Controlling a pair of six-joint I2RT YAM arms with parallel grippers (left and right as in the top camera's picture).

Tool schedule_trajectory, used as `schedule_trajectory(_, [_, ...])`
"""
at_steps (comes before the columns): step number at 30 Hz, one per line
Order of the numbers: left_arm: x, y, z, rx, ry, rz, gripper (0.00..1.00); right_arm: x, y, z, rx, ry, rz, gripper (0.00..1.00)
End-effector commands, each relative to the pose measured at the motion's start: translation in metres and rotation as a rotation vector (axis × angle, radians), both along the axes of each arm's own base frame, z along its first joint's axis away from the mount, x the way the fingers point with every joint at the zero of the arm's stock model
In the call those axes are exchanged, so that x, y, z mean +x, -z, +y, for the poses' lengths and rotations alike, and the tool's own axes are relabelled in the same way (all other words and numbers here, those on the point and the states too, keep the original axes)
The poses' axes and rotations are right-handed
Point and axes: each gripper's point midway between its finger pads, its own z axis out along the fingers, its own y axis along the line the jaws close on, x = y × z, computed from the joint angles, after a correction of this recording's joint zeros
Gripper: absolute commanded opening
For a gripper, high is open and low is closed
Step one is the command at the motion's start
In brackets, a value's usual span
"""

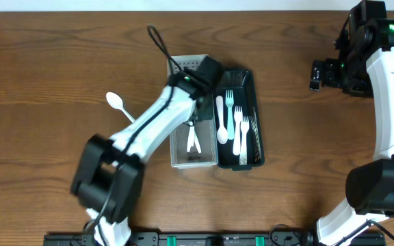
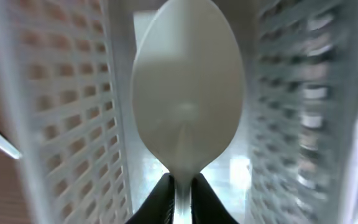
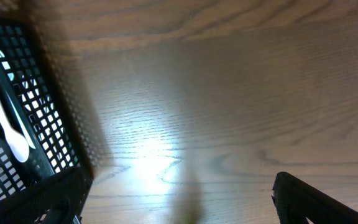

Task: Pack container
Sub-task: 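Place the spoon into the clear basket and withdraw the left arm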

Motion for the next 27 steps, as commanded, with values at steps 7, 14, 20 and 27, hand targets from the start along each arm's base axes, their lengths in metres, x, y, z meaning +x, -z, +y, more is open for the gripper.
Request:
schedule_trajectory(7, [0.003,-0.024,0.005,0.031,0.102,-0.050,0.57,-0.001,0.000,0.004,0.008,-0.018,0.003,0.99])
schedule_trajectory(14, [0.019,-0.134,0.041,0.100,0.064,-0.359,0.63,0.000,0.000,0.004,0.008,-0.018,0.001,0.99])
schedule_trajectory(20, [0.028,-0.169,0.129,0.117,-0.246,-0.442,0.65,0.000,0.000,0.004,0.008,-0.018,0.001,0.99])
schedule_trajectory(27, [0.041,-0.109,0.206,-0.034,-0.568,-0.235,0.72,-0.001,0.000,0.004,0.009,-0.018,0.005,0.99])
